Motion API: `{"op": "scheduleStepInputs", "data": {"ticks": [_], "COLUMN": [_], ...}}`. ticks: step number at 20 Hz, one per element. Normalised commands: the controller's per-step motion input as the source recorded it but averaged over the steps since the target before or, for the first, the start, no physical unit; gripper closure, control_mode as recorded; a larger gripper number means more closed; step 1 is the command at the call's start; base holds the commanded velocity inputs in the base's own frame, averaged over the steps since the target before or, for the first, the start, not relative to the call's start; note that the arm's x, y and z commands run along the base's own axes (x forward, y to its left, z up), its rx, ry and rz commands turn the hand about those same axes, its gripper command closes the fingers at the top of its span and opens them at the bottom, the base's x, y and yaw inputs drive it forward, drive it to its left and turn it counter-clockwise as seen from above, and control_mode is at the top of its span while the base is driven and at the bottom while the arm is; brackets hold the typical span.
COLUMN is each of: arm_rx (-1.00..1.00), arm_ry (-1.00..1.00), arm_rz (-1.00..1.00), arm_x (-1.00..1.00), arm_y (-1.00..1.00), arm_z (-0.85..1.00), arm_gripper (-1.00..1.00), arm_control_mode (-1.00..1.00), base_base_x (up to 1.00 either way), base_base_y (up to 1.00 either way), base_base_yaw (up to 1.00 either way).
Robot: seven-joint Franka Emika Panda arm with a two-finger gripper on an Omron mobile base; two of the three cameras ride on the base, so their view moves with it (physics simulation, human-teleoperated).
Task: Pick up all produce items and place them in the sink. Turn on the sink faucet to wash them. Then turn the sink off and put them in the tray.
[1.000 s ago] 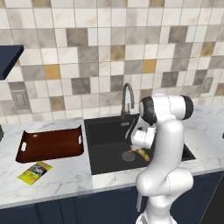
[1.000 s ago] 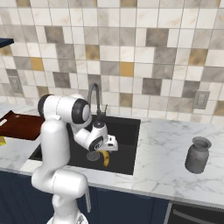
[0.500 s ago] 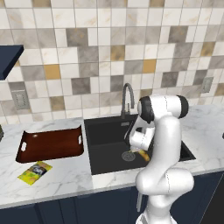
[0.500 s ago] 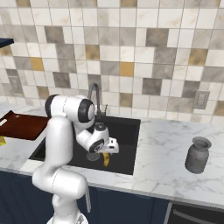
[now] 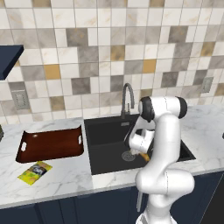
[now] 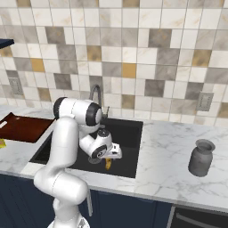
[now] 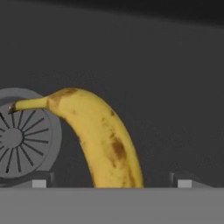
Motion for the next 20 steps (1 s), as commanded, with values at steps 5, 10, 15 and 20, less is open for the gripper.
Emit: {"op": "scheduleStepInputs", "data": {"ticks": [5,10,15,20], "arm_rx": [0.0,0.0,0.0,0.0], "arm_ry": [0.0,0.0,0.02,0.01], "arm_rz": [0.0,0.0,0.0,0.0], "arm_x": [0.0,0.0,0.01,-0.04], "arm_y": [0.0,0.0,0.0,-0.01], "arm_z": [-0.2,-0.24,-0.13,0.0], "arm_gripper": [-1.0,1.0,1.0,1.0], "arm_control_mode": [-1.0,-1.0,-1.0,-1.0], "base_base_x": [0.0,0.0,0.0,0.0], "base_base_y": [0.0,0.0,0.0,0.0], "base_base_yaw": [0.0,0.0,0.0,0.0]}}
